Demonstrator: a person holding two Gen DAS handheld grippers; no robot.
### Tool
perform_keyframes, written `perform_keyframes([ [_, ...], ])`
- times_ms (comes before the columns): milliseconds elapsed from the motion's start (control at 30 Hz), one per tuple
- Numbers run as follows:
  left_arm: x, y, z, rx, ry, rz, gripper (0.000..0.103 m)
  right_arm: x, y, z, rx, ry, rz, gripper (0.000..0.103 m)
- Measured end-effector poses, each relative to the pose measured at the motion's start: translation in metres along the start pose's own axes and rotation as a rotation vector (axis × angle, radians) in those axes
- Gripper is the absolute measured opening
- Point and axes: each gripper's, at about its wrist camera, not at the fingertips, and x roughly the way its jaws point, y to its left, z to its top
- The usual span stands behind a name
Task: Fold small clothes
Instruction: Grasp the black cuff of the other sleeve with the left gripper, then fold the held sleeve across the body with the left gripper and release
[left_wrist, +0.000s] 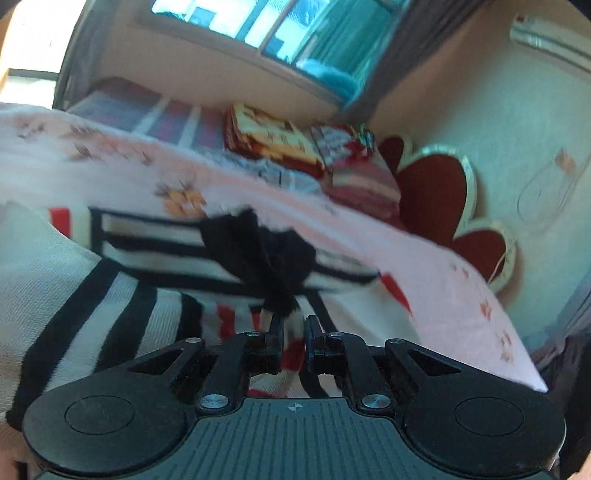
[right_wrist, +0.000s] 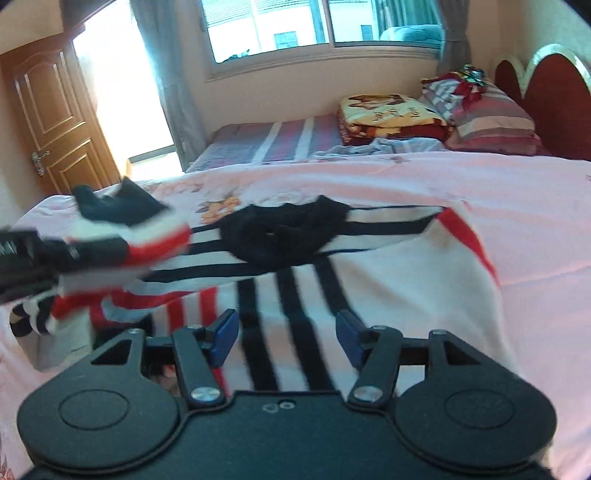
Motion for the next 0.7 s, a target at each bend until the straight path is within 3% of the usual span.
perform_keyframes([
  [100,0.012,-0.024,-0.007,0.034,0.062,0.008,0.01,-0.012,-0.034,-0.009,0.061,0.014,-0.034,0.057],
  [200,-0.015,-0.041,-0.008,0.048,0.032,-0.01,0.012,-0.018,-0.052,-0.016,0.111,0.019,-0.032,0.058],
  [233,-0.026,-0.038,-0.005,0.033,0.012,-0.01,0.019,-0.019,-0.055,-0.018,0.132,0.02,-0.011,0.058],
  [333,-0.074,-0.012,-0.012,-0.001,-0.079,0.071,0.083,-0.019,-0.049,-0.018,0.16,0.016,0.052,0.066],
  [400,-0.096,0.01,-0.012,0.014,-0.15,0.164,0.086,-0.014,-0.039,-0.016,0.148,0.024,0.093,0.068],
  [500,-0.11,0.047,-0.014,0.012,-0.143,0.285,0.086,0.004,-0.02,-0.011,0.124,0.06,0.124,0.067],
  [533,-0.115,0.063,-0.015,-0.009,-0.142,0.326,0.086,0.011,-0.016,-0.01,0.125,0.081,0.119,0.062],
  [600,-0.123,0.092,-0.021,-0.073,-0.146,0.389,0.086,0.023,-0.012,-0.009,0.134,0.095,0.073,0.059],
  [700,-0.124,0.125,-0.028,-0.152,-0.123,0.415,0.086,0.03,-0.015,-0.009,0.142,0.062,-0.036,0.061],
])
